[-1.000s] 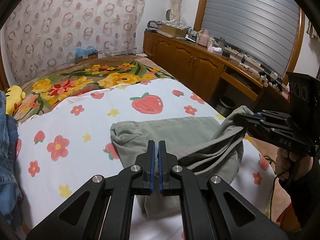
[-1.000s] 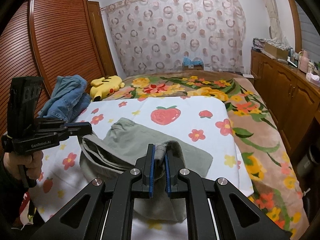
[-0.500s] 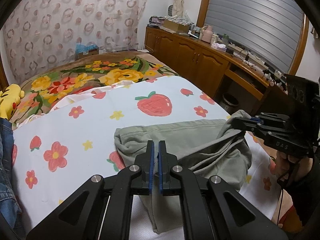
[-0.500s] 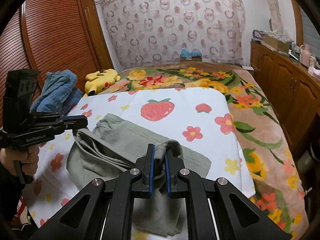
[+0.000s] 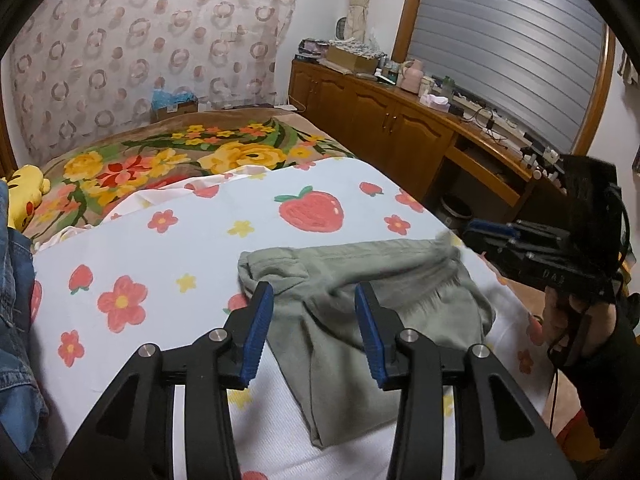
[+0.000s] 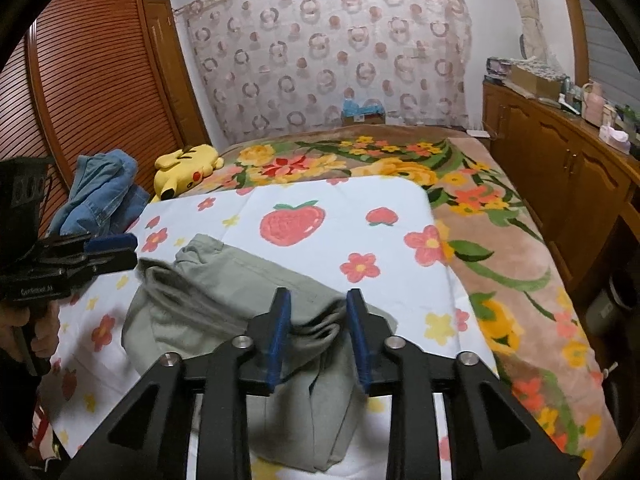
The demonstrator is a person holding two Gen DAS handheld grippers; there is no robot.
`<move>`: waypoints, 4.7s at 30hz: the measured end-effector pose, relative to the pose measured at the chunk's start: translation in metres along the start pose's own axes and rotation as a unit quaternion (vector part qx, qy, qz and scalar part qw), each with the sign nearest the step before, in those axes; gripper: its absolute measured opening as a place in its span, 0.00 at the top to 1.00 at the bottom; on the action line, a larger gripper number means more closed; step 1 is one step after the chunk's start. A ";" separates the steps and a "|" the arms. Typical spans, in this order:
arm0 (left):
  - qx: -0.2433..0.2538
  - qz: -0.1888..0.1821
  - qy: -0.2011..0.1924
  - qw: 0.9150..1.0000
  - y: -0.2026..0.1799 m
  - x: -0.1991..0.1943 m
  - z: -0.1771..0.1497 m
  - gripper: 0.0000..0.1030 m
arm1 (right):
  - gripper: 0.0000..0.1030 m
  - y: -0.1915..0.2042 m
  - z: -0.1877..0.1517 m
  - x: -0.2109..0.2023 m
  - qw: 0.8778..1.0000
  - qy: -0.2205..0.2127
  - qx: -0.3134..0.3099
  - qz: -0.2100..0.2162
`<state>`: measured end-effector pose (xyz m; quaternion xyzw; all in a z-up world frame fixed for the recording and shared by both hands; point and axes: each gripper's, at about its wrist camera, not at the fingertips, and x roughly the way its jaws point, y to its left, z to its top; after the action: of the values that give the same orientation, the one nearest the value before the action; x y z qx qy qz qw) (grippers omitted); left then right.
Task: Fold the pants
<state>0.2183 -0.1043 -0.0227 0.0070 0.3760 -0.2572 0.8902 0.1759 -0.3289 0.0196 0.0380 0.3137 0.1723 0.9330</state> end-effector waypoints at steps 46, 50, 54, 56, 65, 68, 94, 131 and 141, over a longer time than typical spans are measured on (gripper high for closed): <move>0.014 0.010 -0.020 1.000 0.004 0.014 0.021 0.95 | 0.99 -0.007 0.004 0.002 0.998 0.008 -0.042 0.038; 0.008 0.024 0.000 1.000 0.013 0.030 0.019 0.95 | 0.99 -0.007 0.003 0.006 0.998 0.019 -0.033 0.041; 0.008 0.026 0.006 1.000 0.014 0.036 0.016 0.95 | 0.85 -0.007 0.008 0.012 0.999 0.029 -0.031 0.032; 0.008 0.027 0.007 1.000 0.014 0.037 0.015 0.95 | 0.79 -0.008 0.010 0.016 0.998 0.037 -0.029 0.029; 0.000 0.025 0.026 0.999 0.019 0.045 0.007 0.94 | 0.76 -0.003 0.017 0.030 0.997 0.055 -0.035 0.038; -0.008 0.023 0.035 0.999 0.022 0.049 0.005 0.91 | 0.76 -0.002 0.018 0.036 0.996 0.064 -0.039 0.036; 0.035 0.049 0.031 0.998 0.004 0.035 -0.005 0.36 | 0.82 0.003 0.021 0.003 0.999 0.023 -0.025 -0.004; 0.044 0.045 0.070 0.996 -0.014 0.018 -0.059 0.27 | 0.85 0.015 -0.042 -0.050 0.998 0.065 -0.023 -0.007; 0.034 0.035 0.073 0.996 -0.007 0.019 -0.060 0.27 | 0.97 0.010 -0.040 -0.062 0.997 0.069 -0.043 -0.016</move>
<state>0.1862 -0.1069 -0.0776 0.0689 0.4302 -0.2371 0.8683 0.1029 -0.3426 0.0255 -0.0191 0.3703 0.1729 0.9125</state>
